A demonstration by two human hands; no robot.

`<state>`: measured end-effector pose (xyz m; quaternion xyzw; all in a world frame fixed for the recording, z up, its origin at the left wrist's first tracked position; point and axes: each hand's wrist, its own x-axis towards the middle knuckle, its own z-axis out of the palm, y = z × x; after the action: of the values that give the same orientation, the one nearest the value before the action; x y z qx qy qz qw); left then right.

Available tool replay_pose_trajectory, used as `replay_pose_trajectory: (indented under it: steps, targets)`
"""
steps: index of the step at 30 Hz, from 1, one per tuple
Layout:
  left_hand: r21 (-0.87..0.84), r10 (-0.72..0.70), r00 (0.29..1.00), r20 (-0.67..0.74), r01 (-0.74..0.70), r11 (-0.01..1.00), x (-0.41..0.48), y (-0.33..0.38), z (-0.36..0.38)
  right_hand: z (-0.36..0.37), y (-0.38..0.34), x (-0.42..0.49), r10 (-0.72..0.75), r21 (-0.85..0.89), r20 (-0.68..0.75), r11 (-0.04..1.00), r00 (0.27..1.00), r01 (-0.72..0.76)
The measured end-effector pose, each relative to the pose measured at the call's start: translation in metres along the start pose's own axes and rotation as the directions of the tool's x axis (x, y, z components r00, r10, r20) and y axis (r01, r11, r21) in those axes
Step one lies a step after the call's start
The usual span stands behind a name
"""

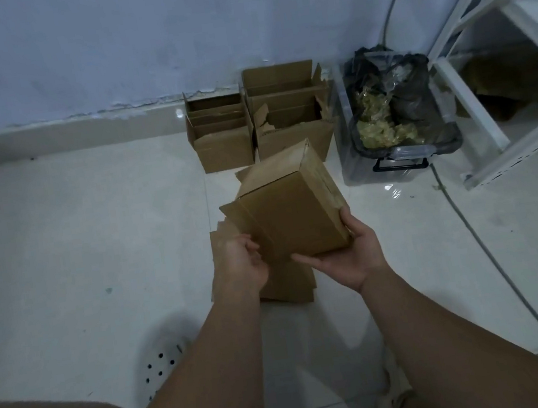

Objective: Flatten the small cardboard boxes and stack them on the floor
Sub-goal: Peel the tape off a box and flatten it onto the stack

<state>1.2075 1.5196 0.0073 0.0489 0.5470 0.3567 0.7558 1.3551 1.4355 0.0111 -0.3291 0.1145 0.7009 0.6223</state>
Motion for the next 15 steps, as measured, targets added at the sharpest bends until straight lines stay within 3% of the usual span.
replay_pose_trajectory:
  steps: [3,7,10,13,15]
  targets:
    - [0.046,-0.093,0.995,0.047,0.091,0.995,0.008,-0.009,-0.005,-0.007,-0.006,0.002,-0.053,-0.038,-0.103,0.998,0.993,0.049]
    - [0.099,-0.286,0.955,0.080,0.278,0.956,0.029,-0.012,-0.018,-0.010,-0.018,0.013,-0.046,-0.202,-0.179,0.979,0.983,0.009]
    - [0.226,-0.342,0.940,0.005,0.332,0.916,0.039,-0.011,-0.018,-0.006,-0.020,0.019,-0.027,-0.301,-0.161,0.953,0.987,-0.023]
    - [0.183,-0.386,0.922,-0.021,0.383,0.905,0.046,-0.013,-0.019,-0.006,-0.023,0.022,-0.048,-0.387,-0.135,0.922,0.990,-0.008]
    - [0.123,-0.423,0.905,0.049,0.414,0.902,0.047,-0.019,-0.023,-0.005,-0.030,0.021,-0.051,-0.468,-0.119,0.884,0.992,-0.011]
